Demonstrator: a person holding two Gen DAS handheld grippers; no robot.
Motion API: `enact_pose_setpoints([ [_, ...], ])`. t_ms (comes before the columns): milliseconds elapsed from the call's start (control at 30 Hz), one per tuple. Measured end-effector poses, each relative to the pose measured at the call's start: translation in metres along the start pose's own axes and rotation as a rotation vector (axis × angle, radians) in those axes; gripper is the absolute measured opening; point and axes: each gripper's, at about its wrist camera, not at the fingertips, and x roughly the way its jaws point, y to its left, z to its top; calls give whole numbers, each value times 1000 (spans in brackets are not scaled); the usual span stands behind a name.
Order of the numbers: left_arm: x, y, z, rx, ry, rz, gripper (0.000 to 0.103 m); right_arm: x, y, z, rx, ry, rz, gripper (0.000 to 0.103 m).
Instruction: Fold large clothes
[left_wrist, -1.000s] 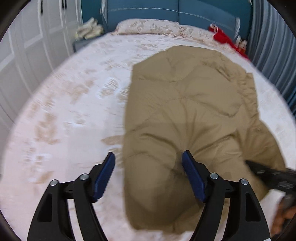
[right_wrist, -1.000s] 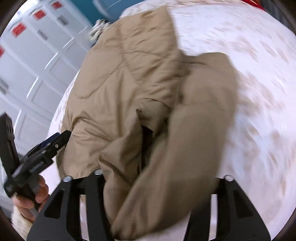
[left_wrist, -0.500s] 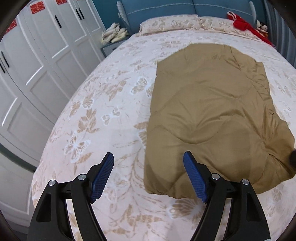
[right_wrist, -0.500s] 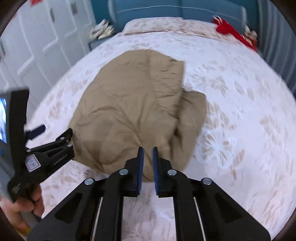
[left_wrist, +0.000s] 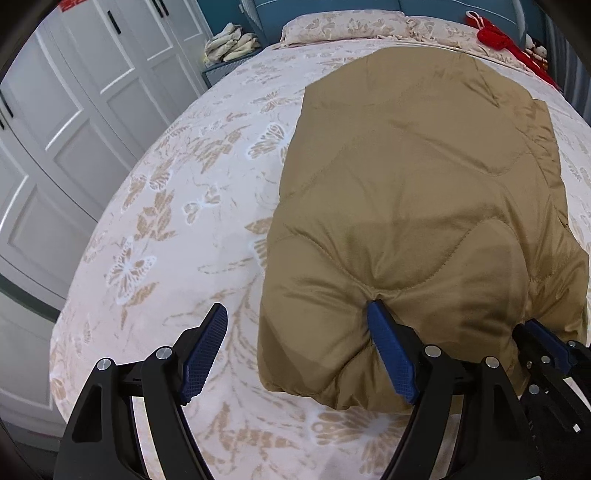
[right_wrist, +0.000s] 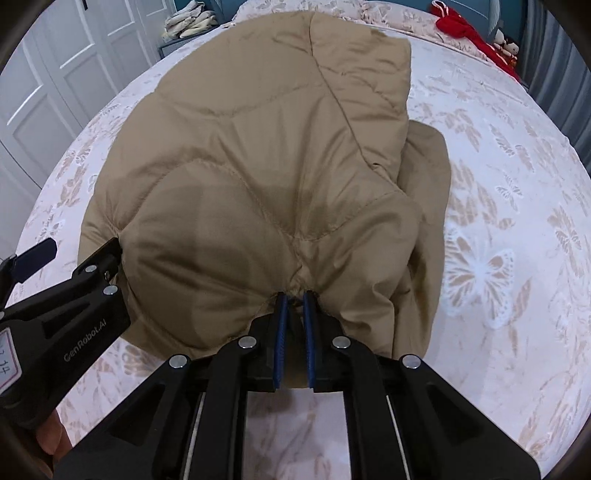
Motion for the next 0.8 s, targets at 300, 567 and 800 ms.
enact_pose_setpoints([
  [300, 12, -11, -5, 3, 2, 10, 78, 16, -3, -4, 19, 8, 6, 5],
  [567, 25, -13, -5, -13, 10, -7, 78, 28, -3, -6, 27, -4, 17, 5],
  [800, 33, -19, -6, -2, -2, 12, 79, 37, -5, -6, 42, -11, 35, 5],
])
